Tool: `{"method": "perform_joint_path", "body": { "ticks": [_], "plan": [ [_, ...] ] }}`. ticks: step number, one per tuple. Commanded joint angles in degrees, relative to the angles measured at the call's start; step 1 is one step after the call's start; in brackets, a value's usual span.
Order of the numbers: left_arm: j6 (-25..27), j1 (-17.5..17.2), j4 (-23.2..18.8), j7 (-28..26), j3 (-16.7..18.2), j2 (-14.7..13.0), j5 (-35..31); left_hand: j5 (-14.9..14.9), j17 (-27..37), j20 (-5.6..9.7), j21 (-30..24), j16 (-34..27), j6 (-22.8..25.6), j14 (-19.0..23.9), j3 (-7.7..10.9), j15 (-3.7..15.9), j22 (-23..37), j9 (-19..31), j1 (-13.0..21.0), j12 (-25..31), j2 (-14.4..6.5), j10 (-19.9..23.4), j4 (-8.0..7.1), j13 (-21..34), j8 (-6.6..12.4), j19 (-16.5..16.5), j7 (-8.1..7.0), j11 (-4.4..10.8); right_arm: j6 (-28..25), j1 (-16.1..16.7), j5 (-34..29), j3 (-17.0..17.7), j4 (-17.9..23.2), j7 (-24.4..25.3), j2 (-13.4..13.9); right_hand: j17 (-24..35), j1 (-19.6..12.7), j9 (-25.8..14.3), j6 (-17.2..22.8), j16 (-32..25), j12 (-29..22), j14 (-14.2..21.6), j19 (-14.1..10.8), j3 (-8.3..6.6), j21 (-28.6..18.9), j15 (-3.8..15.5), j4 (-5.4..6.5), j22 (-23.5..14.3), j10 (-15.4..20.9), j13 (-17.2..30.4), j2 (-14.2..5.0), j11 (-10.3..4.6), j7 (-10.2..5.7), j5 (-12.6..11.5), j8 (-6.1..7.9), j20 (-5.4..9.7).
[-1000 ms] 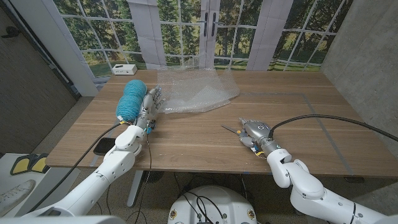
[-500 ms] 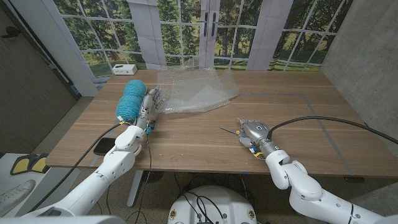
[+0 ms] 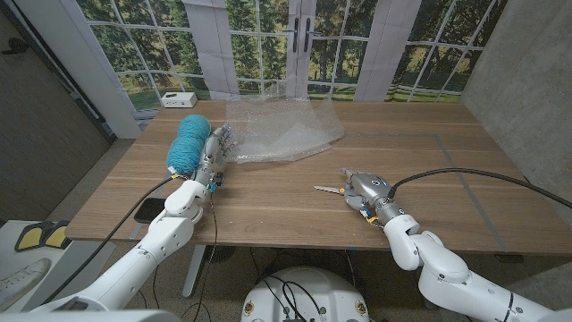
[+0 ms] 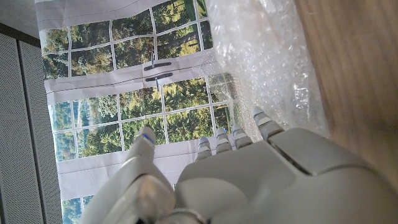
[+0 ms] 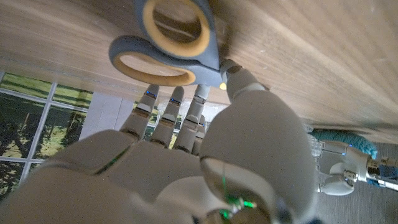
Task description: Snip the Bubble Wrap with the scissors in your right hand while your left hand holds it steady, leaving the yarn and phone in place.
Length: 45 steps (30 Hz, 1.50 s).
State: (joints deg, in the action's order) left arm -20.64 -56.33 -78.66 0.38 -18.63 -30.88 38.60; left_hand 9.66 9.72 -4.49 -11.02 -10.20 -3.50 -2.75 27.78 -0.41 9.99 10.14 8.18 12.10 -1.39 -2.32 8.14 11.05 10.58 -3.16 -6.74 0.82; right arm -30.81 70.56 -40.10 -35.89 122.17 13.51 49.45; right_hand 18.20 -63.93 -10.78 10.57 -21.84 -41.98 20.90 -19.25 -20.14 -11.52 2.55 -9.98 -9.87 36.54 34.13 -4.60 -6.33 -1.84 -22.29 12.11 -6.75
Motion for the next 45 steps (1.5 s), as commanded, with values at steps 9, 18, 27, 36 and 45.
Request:
{"method": "perform_joint_path", "body": {
  "ticks": [9, 18, 27, 36, 45],
  "plan": [
    [0.14, -0.7, -0.76, -0.33, 0.25, -0.23, 0.24, 0.2, 0.31, -0.04, -0.1, -0.22, 0.38, -0.11, -0.1, -0.07, 0.1, 0.15, 0.18, 0.04, 0.07, 0.05, -0.09, 0.16, 0.07, -0.15, -0.08, -0.04, 8.67, 3.64, 24.73, 13.11, 2.73, 4.17, -2.17, 0.75, -1.03, -0.28, 0.91, -0.61, -0.58, 0.63, -0.56, 0.54, -0.08, 9.81, 0.37, -0.14, 5.83, -0.52, -0.93, -5.82, -0.67, -0.49, -0.34, 0.69],
    [0.1, -0.24, -0.3, -0.08, 0.1, -0.1, 0.13, 0.21, 0.31, -0.04, -0.1, -0.23, 0.42, -0.1, -0.12, -0.06, 0.1, 0.15, 0.15, 0.05, 0.03, 0.08, -0.11, 0.16, 0.09, -0.15, -0.04, 0.04, 11.7, 3.67, 36.35, 16.47, 1.54, 3.22, -3.73, 1.06, -1.38, -0.3, 1.29, -0.69, -0.65, 0.46, -0.38, 0.95, 0.02, 9.76, 0.48, -0.15, 6.17, -0.77, -1.05, -5.76, -1.13, -0.55, -0.4, 0.86],
    [0.02, -0.3, -0.29, 0.07, 0.2, -0.2, 0.24, 0.22, 0.31, -0.04, -0.1, -0.23, 0.45, -0.08, -0.15, 0.06, 0.1, 0.15, 0.12, 0.04, 0.01, 0.07, -0.12, 0.16, 0.1, -0.15, -0.05, 0.01, 14.02, 1.53, 41.17, 16.27, 0.15, 3.49, -3.81, 1.32, -1.88, -0.31, 1.65, -0.78, -0.59, 0.42, -0.3, 1.27, 0.06, 9.8, 0.45, -0.17, 6.64, -1.34, -1.15, -5.88, -1.27, -0.61, -0.47, 0.88],
    [0.06, -0.71, -0.88, -0.44, 0.4, -0.5, 0.04, 0.22, 0.31, 0.01, -0.1, -0.23, 0.47, -0.08, -0.17, -0.04, 0.1, 0.15, 0.1, 0.04, -0.02, 0.08, -0.13, 0.16, 0.1, -0.15, -0.06, -0.07, 16.49, 0.21, 51.72, 17.95, -1.29, 0.23, -4.19, 1.59, -2.48, -0.34, 1.86, -0.94, -0.77, 0.59, -0.01, 1.79, 0.17, 9.79, 0.36, -0.18, 7.85, -2.15, -1.0, -5.79, -1.17, -0.7, -0.65, 0.5],
    [0.41, -0.96, -1.08, -0.55, 0.43, -0.58, 0.24, 0.22, 0.31, 0.03, -0.1, -0.22, 0.45, -0.11, -0.19, -0.03, 0.1, 0.15, 0.08, 0.01, -0.04, 0.02, -0.13, 0.15, 0.09, -0.15, -0.03, -0.06, 17.74, -0.37, 59.01, 18.7, -1.82, -1.29, -3.86, 1.76, -2.92, -0.36, 1.98, -1.02, -0.74, 0.69, 0.41, 2.05, 0.32, 9.81, 0.34, -0.18, 8.16, -2.65, -0.98, -5.87, -1.18, -0.79, -0.75, 0.15]
  ]
}}
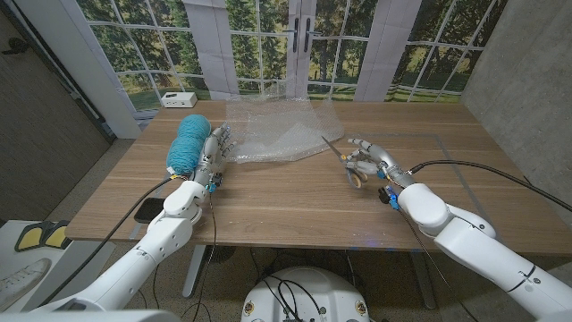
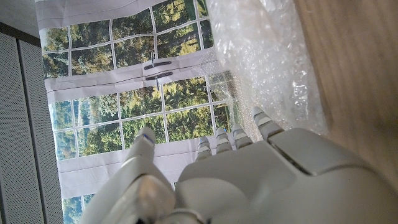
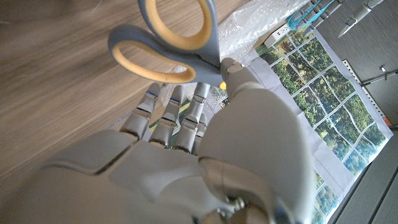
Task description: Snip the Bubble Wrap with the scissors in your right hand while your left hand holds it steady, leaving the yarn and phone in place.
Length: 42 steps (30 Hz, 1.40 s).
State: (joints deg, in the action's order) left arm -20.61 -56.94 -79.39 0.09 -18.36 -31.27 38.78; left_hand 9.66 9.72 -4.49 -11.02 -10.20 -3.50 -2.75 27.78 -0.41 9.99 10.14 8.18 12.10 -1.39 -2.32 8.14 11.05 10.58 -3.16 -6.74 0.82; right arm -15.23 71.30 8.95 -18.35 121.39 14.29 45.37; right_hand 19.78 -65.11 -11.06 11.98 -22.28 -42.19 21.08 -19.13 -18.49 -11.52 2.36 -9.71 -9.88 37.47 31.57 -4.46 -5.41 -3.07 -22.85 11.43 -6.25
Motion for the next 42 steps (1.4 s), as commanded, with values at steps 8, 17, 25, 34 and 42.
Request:
{"method": "perform_joint_path", "body": {
  "ticks": [8, 17, 25, 34, 42],
  "plan": [
    [0.29, 0.16, 0.38, 0.97, -0.13, -0.12, 0.27, 0.22, 0.3, 0.05, -0.1, -0.24, 0.47, -0.07, -0.21, -0.02, 0.1, 0.15, 0.08, 0.05, -0.06, 0.11, -0.13, 0.15, 0.09, -0.16, -0.02, 0.04, 4.36, -2.0, 20.66, 2.59, -3.44, -5.64, -1.35, 0.35, -1.92, -0.1, 0.68, -0.58, -0.5, 0.4, 1.15, 0.8, 0.58, 9.89, 0.2, -0.16, 7.47, -0.59, -1.07, -6.8, 0.02, -0.32, -0.17, -0.86],
    [0.21, 0.21, 0.62, 1.26, -0.16, -0.06, 0.42, 0.22, 0.3, 0.06, -0.1, -0.21, 0.6, -0.14, -0.23, -0.05, 0.1, 0.15, 0.07, 0.08, -0.07, 0.2, -0.11, 0.15, 0.14, -0.16, 0.02, -0.06, 5.47, -3.69, 29.96, 2.59, -5.79, -7.7, -2.8, 0.5, -2.1, -0.12, 1.32, -0.56, -0.54, 0.32, 1.77, 1.18, 0.68, 9.84, 0.31, -0.14, 7.78, -1.09, -1.09, -6.89, -0.01, -0.44, -0.07, -1.18],
    [0.43, -0.21, -0.07, 1.0, 0.0, -0.34, 0.52, 0.22, 0.3, 0.05, -0.11, -0.22, 0.64, -0.12, -0.25, -0.05, 0.1, 0.15, 0.07, 0.09, -0.07, 0.25, -0.1, 0.15, 0.14, -0.17, 0.09, -0.08, 7.27, -4.82, 33.81, 1.34, -7.26, -6.23, -5.03, 0.54, -2.38, -0.13, 1.96, -0.56, -0.65, 0.45, 1.83, 1.37, 0.61, 9.91, 0.25, -0.14, 8.17, -1.44, -1.03, -6.86, -0.13, -0.57, 0.05, -1.24],
    [0.32, -0.28, 0.12, 1.62, 0.08, -0.12, 1.17, 0.23, 0.31, 0.06, -0.11, -0.23, 0.8, -0.11, -0.31, -0.09, 0.1, 0.15, -0.03, 0.14, -0.08, 0.39, -0.15, 0.15, 0.18, -0.18, 0.15, -0.06, 6.56, -6.91, 38.48, 0.17, -8.33, -7.61, -5.28, 0.58, -2.49, -0.15, 2.75, -0.36, -0.72, 0.17, 2.36, 1.73, 0.72, 9.9, 0.33, -0.12, 8.41, -1.87, -0.93, -6.92, -0.48, -0.6, 0.14, -1.39],
    [0.33, -0.39, 0.05, 1.91, 0.12, -0.08, 1.49, 0.23, 0.34, 0.02, -0.11, -0.25, 0.79, -0.1, -0.39, -0.12, 0.11, 0.15, -0.21, 0.12, -0.08, 0.37, -0.26, 0.15, 0.16, -0.18, 0.12, -0.08, 6.7, -8.42, 40.27, -0.92, -8.82, -7.57, -5.62, 0.67, -2.76, -0.16, 3.05, -0.21, -0.76, -0.18, 2.87, 1.92, 0.8, 10.0, 0.34, -0.1, 8.53, -2.2, -1.09, -6.94, -0.46, -0.58, 0.09, -1.84]
  ]
}}
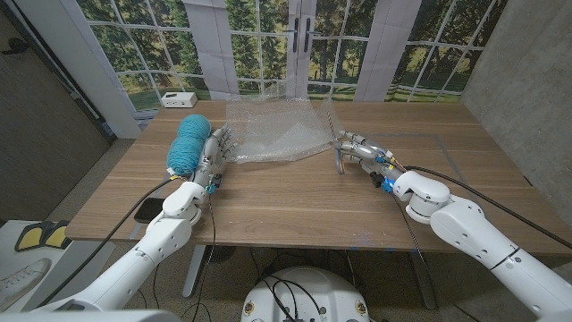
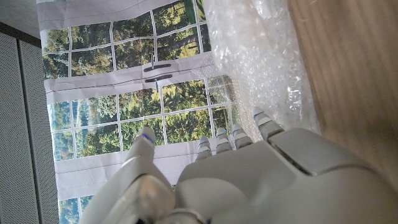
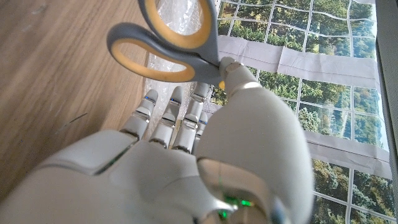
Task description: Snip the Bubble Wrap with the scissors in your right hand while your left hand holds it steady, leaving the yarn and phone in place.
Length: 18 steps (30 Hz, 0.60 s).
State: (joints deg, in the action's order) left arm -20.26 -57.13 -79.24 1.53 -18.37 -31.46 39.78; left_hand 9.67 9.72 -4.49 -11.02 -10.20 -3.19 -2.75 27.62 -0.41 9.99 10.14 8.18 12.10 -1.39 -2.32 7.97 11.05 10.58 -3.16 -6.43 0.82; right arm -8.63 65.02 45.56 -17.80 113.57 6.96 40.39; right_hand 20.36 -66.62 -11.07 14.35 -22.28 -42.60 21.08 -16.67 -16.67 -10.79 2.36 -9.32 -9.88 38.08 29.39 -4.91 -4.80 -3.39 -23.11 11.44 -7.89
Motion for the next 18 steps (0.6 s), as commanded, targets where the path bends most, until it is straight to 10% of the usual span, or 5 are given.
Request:
{"method": "perform_joint_path", "body": {
  "ticks": [1, 18],
  "plan": [
    [0.0, -0.17, -0.1, 0.67, 0.07, 0.11, 0.55, 0.23, 0.35, 0.02, -0.11, -0.25, 0.6, -0.12, -0.27, -0.11, 0.11, 0.15, -0.32, 0.14, -0.08, 0.41, -0.15, 0.15, 0.2, -0.18, -0.21, -0.22, 0.4, -2.42, 3.71, -1.69, -1.13, -0.54, -0.77, 0.1, -1.29, -0.16, 0.92, -0.21, -0.38, -0.15, 0.42, 0.18, 0.04, 9.95, -0.04, -0.1, 7.99, -0.1, -0.63, -7.56, -0.18, -0.32, 0.13, -0.18],
    [-0.85, -0.51, -1.25, 0.53, -0.24, 0.0, -0.38, 0.28, 0.33, 0.07, -0.13, -0.32, 0.54, 0.11, -0.29, 0.53, 0.1, 0.18, -0.62, 0.92, -0.46, 2.83, -0.31, 0.15, 0.11, -0.23, 0.07, 1.67, 4.37, -3.55, 3.52, -3.26, -2.45, 0.83, -3.37, 0.26, -1.66, -0.19, 1.71, -0.25, -0.48, 0.01, 0.34, 0.69, -0.17, 9.96, 0.02, -0.08, 8.15, -0.76, -0.79, -7.56, 0.02, -0.33, 0.07, -0.1]
  ]
}}
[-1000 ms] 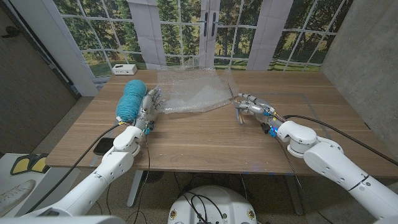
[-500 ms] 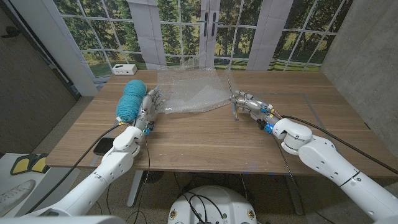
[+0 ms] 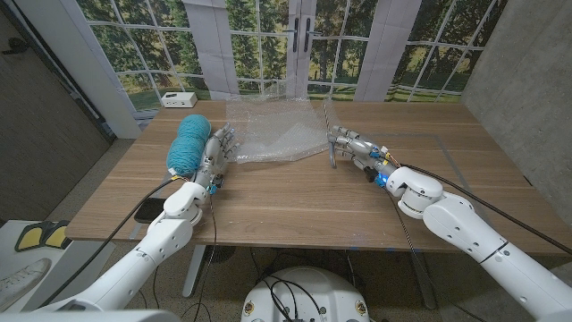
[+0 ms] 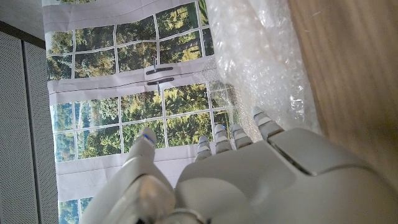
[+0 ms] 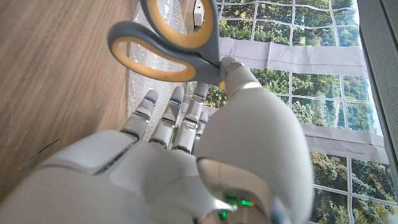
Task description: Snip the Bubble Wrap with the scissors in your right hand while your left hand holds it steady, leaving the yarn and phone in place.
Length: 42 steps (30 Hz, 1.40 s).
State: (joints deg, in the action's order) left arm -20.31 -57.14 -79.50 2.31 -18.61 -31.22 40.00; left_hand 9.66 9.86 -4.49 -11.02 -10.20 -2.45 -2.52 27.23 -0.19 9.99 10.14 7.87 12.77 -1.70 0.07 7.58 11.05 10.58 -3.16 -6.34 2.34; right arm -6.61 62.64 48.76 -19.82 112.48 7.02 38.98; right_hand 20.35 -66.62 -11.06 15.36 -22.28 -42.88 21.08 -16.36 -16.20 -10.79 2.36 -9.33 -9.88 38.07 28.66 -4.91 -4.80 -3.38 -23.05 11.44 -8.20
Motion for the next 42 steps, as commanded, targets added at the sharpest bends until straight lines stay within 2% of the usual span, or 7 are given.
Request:
{"method": "perform_joint_path", "body": {
  "ticks": [1, 9, 12, 17, 25, 29, 42],
  "plan": [
    [-0.95, -0.64, -1.13, -0.26, 0.06, -0.33, -0.65, 0.28, 0.18, 0.1, -0.12, -0.31, -0.16, -0.13, 0.11, 0.27, 0.1, 0.18, -0.3, 0.28, -0.16, 0.52, 0.09, 0.15, 0.13, -0.21, -0.02, 0.29, 2.27, -1.25, 0.47, -1.24, -1.29, 1.11, -2.13, 0.27, -1.69, -0.2, 0.7, -0.23, -0.22, -0.01, 0.0, 0.25, -0.19, 9.97, 0.01, -0.08, 8.17, -0.06, -0.77, -7.55, 0.07, -0.39, 0.05, 0.16],
    [-1.67, -2.25, -3.76, -1.42, 0.89, -1.17, -1.03, 0.27, 0.15, -0.15, -0.04, -0.26, 0.21, -0.19, 0.21, 0.26, 0.08, 0.19, -0.04, 0.49, -0.22, 1.3, 0.29, 0.15, 0.29, -0.04, 0.18, 0.57, 2.85, -2.37, 0.02, -1.87, -1.86, 0.89, -2.5, 0.31, -1.8, -0.21, 0.92, -0.2, -0.22, 0.0, -0.01, 0.4, -0.23, 9.99, 0.04, -0.08, 8.07, -0.26, -0.84, -7.55, 0.13, -0.42, 0.01, 0.24],
    [-2.19, -2.72, -4.57, -2.26, 1.05, -1.21, -1.66, 0.24, 0.11, -0.33, 0.0, -0.26, 0.43, -0.29, 0.37, 0.34, 0.06, 0.2, 0.5, 1.63, -0.22, 4.89, 0.68, 0.15, 0.35, 0.1, -0.11, 1.84, 3.0, -2.61, 0.09, -1.99, -2.09, 0.77, -2.64, 0.34, -1.86, -0.21, 0.96, -0.22, -0.24, 0.04, 0.01, 0.43, -0.23, 10.03, 0.05, -0.07, 8.09, -0.32, -0.91, -7.56, 0.08, -0.44, -0.02, 0.25],
    [-2.42, -2.82, -4.77, -2.28, 1.0, -1.33, -2.02, 0.25, 0.1, -0.36, 0.17, -0.25, 0.9, -0.33, 0.43, 0.38, 0.06, 0.2, 0.69, 1.61, -0.22, 5.17, 0.79, 0.14, 0.53, 0.57, -0.01, 1.8, 3.19, -2.82, 0.16, -2.12, -2.35, 0.97, -2.93, 0.36, -1.91, -0.22, 1.07, -0.19, -0.28, 0.04, -0.04, 0.57, -0.26, 9.99, 0.06, -0.07, 8.08, -0.45, -0.9, -7.55, 0.1, -0.44, -0.06, 0.25],
    [-2.38, -4.33, -7.96, -3.72, 1.2, -2.23, -3.23, 0.29, 0.08, 0.18, 0.24, -0.11, 1.45, -0.8, 0.58, 1.02, 0.06, 0.24, 1.16, 1.23, -0.26, 4.78, 1.03, 0.17, 0.65, 0.99, 0.56, 0.41, 3.97, -2.85, 0.45, -2.11, -2.15, 0.74, -3.34, 0.42, -2.06, -0.23, 1.25, -0.19, -0.36, 0.11, -0.02, 0.72, -0.28, 10.08, 0.06, -0.07, 8.08, -0.64, -0.97, -7.54, 0.18, -0.48, -0.1, 0.36],
    [1.68, -6.47, -13.14, -9.03, 1.74, -3.87, -5.1, 0.34, 0.06, 0.36, 0.18, -0.18, 2.44, -0.68, 0.76, 1.11, 0.06, 0.28, 1.5, 1.48, -0.48, 5.69, 1.1, 0.2, 0.97, 0.99, 0.81, 0.51, 4.48, -3.16, 0.52, -2.32, -2.29, 0.54, -3.87, 0.47, -2.13, -0.23, 1.31, -0.21, -0.38, 0.15, -0.04, 0.78, -0.3, 10.12, 0.07, -0.07, 8.05, -0.72, -1.05, -7.53, 0.13, -0.5, -0.13, 0.31],
    [1.66, -8.18, -15.18, -7.8, 1.4, -4.36, -4.52, 0.41, 0.03, 0.62, 0.03, -0.39, 3.91, 0.03, 1.18, 0.98, 0.06, 0.35, 2.33, 2.0, -1.02, 7.78, 1.24, 0.26, 1.25, 0.83, 0.83, 1.26, 4.61, -3.96, 1.34, -3.01, -2.36, -0.12, -4.81, 0.59, -2.32, -0.24, 1.89, -0.21, -0.53, 0.2, -0.02, 1.05, -0.31, 10.14, 0.1, -0.06, 7.99, -0.94, -1.15, -7.54, -0.05, -0.53, -0.07, 0.35]
  ]
}}
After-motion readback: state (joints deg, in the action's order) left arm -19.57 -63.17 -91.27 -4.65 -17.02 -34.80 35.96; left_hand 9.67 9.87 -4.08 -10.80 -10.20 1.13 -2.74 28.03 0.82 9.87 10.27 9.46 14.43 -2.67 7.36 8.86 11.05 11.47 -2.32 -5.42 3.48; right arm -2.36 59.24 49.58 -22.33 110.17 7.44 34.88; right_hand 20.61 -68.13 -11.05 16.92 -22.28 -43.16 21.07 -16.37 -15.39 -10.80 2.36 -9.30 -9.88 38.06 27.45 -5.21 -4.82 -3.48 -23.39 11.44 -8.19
